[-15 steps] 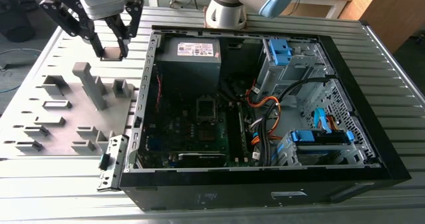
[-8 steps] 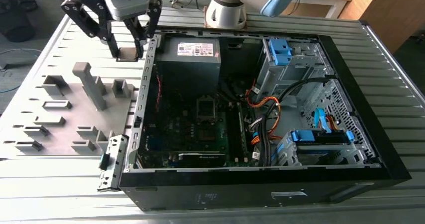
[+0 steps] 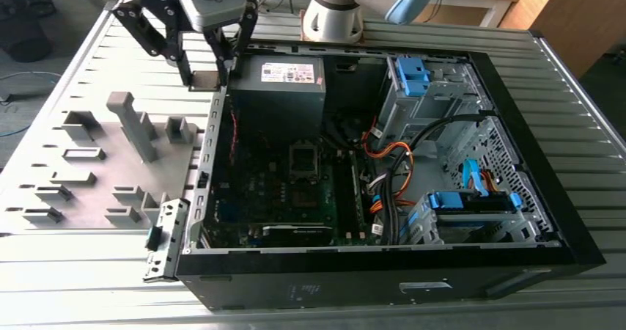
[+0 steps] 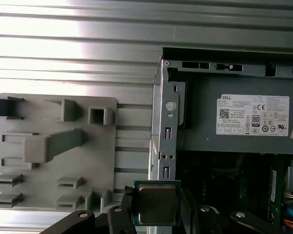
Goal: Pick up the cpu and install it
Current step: 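Pick up the cpu and move it towards the insertion slot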
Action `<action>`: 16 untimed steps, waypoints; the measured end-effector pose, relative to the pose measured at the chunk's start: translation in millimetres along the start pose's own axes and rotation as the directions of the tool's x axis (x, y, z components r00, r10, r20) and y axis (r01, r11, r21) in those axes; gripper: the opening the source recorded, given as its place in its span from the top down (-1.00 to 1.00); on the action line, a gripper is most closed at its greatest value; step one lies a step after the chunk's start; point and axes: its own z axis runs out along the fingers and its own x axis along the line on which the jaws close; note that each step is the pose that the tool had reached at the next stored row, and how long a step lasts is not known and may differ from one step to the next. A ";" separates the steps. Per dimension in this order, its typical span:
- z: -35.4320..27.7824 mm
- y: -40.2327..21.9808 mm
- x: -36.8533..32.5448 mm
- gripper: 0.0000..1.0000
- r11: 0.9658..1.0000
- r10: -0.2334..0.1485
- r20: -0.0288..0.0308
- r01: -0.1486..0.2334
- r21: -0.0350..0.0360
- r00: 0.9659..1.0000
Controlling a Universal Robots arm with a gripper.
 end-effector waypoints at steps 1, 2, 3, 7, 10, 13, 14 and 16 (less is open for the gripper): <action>0.1 -0.1 -2.8 0.06 1.000 0.000 0.000 0.000 0.000 1.000; 0.1 -0.2 -5.7 0.06 1.000 0.000 0.000 0.000 0.000 1.000; 0.2 -0.2 -8.8 0.06 1.000 0.000 0.000 0.000 0.000 1.000; 0.4 -0.5 -20.5 0.06 1.000 0.000 0.000 0.000 0.000 1.000; 0.6 -0.8 -29.5 0.06 1.000 0.000 0.000 0.000 0.000 1.000; 0.7 -1.0 -37.8 0.06 1.000 0.000 0.000 0.000 0.000 1.000; 0.8 -1.0 -40.6 0.06 1.000 0.000 0.000 0.000 0.000 1.000; 0.9 -1.2 -46.4 0.06 1.000 0.000 0.000 0.000 0.000 1.000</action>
